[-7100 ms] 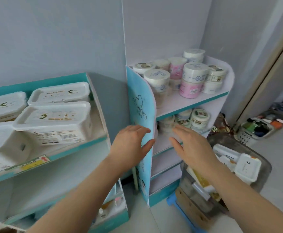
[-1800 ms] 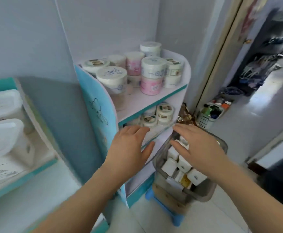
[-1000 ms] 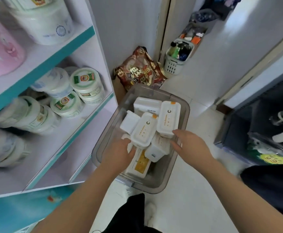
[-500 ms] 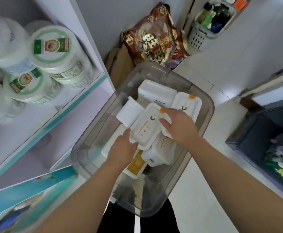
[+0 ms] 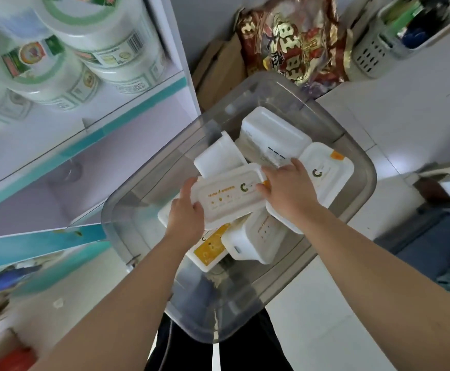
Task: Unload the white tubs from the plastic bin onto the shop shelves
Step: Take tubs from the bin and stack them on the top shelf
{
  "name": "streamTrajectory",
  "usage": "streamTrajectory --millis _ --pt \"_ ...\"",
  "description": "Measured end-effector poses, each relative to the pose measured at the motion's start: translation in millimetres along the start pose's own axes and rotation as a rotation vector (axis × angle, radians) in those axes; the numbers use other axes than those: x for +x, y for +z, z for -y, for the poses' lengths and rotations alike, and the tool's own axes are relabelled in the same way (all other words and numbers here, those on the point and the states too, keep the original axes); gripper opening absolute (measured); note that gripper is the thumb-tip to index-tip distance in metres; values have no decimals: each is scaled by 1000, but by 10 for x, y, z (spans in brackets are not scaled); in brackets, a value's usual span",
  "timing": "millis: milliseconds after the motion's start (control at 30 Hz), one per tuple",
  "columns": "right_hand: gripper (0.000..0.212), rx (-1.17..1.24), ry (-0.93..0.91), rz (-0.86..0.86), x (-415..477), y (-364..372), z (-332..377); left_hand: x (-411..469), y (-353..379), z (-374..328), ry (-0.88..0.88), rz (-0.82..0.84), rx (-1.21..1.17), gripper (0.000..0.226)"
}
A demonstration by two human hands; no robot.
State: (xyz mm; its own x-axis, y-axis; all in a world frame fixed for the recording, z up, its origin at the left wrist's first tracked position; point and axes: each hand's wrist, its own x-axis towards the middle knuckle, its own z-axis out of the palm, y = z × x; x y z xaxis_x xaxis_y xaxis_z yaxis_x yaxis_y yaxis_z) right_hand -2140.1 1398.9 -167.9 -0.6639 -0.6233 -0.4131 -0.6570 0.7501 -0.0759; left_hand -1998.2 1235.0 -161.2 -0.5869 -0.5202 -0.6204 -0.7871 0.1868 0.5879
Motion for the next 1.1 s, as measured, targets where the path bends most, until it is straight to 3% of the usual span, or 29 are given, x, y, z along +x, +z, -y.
streamTrajectory --millis 167,433,867,1100 --pt "49 -32 -8 77 6 86 270 -48 -198 16 1 55 -20 52" --pt "57 147 15 98 -28 35 474 -282 -434 132 -95 -34 -111 46" --pt "55 383 -198 -240 -1098 -1430 1100 -1788 -1488 39 72 -276 -205 34" --pt "67 585 -403 -467 -1650 -2320 1901 -2797 -2483 168 205 -376 -248 61"
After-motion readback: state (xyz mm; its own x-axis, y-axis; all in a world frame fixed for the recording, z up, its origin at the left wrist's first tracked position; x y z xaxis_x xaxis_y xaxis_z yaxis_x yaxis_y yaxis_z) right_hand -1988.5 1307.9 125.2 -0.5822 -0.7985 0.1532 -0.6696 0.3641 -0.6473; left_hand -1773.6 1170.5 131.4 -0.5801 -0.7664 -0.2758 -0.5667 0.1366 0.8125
